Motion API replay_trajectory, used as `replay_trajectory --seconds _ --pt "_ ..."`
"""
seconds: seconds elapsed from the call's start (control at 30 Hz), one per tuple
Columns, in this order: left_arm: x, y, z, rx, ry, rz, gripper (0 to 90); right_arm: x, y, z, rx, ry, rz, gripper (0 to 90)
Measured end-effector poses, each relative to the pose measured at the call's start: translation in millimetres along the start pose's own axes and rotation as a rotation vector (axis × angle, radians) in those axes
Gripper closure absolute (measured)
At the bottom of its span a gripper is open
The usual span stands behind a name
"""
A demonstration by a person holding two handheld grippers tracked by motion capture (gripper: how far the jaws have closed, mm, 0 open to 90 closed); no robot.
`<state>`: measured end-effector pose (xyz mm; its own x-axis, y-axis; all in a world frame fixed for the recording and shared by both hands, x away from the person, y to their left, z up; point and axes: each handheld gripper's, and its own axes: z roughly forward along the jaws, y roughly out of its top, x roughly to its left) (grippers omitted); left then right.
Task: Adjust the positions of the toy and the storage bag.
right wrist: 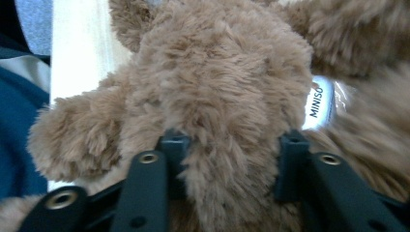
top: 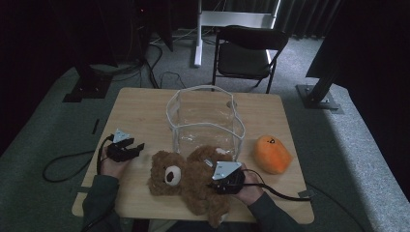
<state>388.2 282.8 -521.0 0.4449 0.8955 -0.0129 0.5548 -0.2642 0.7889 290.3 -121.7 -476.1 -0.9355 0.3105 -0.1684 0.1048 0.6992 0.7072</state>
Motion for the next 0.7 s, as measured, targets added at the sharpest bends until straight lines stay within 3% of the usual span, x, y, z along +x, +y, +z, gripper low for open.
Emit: replay_trajectory --seconds 0.2,0.37,0.7 --pt "2.0 -0.8 -0.7 -0.003 0.001 -0.004 45.0 -3.7 -2.9 -15.7 0.022 -0.005 -0.024 63.0" --pt "1.9 -1.2 -1.0 -0.001 0.003 -0.007 45.0 -6.6 -20.8 -40.5 0.022 -0.018 0.004 62.8" --pt "1.7 -1.5 0.3 0.004 0.003 -0.005 45.0 -0.4 -41.0 -76.0 0.071 -0.043 -0.020 63.4"
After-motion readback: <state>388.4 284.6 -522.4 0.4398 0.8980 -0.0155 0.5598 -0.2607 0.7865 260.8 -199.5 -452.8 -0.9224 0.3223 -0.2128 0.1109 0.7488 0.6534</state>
